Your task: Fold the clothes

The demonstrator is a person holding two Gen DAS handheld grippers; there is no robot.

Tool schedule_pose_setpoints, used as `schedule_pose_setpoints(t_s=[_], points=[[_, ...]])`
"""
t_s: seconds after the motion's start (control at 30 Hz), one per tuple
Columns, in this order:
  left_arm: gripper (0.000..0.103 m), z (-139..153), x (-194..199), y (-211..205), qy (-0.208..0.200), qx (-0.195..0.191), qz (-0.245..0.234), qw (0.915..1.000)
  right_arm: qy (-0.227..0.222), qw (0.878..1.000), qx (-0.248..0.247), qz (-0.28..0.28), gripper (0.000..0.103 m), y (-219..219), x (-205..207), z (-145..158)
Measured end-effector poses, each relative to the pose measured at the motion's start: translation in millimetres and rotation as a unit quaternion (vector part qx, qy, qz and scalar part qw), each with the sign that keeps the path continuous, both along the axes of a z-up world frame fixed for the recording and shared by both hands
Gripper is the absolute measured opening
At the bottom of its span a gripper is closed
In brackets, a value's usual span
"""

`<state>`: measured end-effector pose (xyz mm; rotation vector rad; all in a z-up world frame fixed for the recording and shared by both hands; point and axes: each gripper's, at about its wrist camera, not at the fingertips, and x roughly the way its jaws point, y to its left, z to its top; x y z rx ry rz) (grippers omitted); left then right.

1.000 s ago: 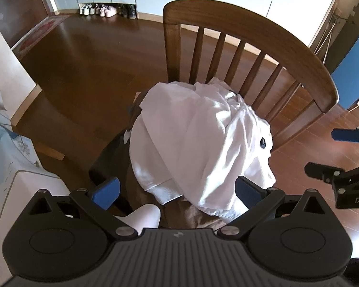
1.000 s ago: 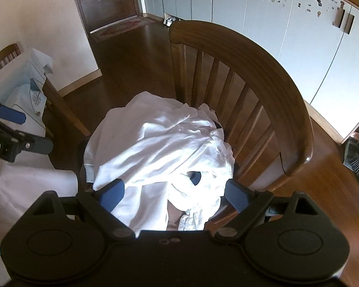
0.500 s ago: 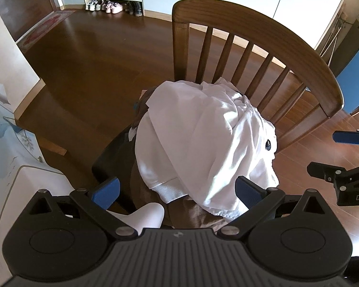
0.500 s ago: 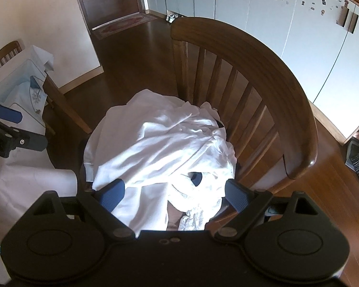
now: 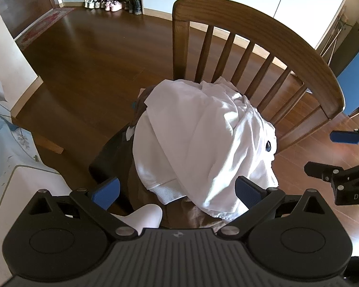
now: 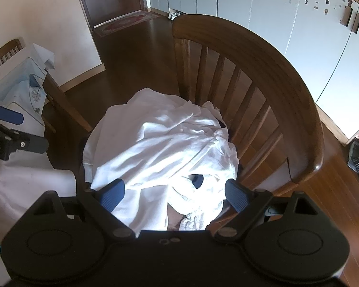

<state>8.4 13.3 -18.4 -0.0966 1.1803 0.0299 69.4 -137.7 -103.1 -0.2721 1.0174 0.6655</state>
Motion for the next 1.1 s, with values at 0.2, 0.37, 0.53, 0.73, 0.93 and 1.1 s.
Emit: schedule_pose_setpoints(t_s=[0.2,0.37,0.53,0.73,0.93,1.1], points=[[0.103,-23.5,12.9,-9.5,0.012,-0.013,-0.027,0.9995,-0.005,1.000,-0.008,0.015,0.103,14.0,25.2,-24.6],[0.103,-46.7,23.6,-19.4,0.021,-0.024,-0.050,0.9982,0.004,1.000,-0.007,0.026,0.103,22.7,50.1,-47.4],[0.103,-76.9,36.5,-33.2,0.028,-0.025,-0.075,0.9965,0.028,0.999,0.000,0.035,0.103,30.5,69.5,-69.6],[0.103,-105.6,46.1,-50.0,0.040,-0.026,-0.108,0.9931,0.072,0.997,0.013,0.027,0.103,43.7,88.5,-100.2],[0.101,-127.1,50.1,-60.7,0.045,-0.020,-0.130,0.9902,0.132,0.989,0.061,0.006,0.103,44.2,101.5,-108.7],[0.058,-117.5,44.9,-50.5,0.024,-0.033,-0.114,0.9927,0.125,0.990,0.067,-0.005,0.103,39.7,98.2,-90.0]])
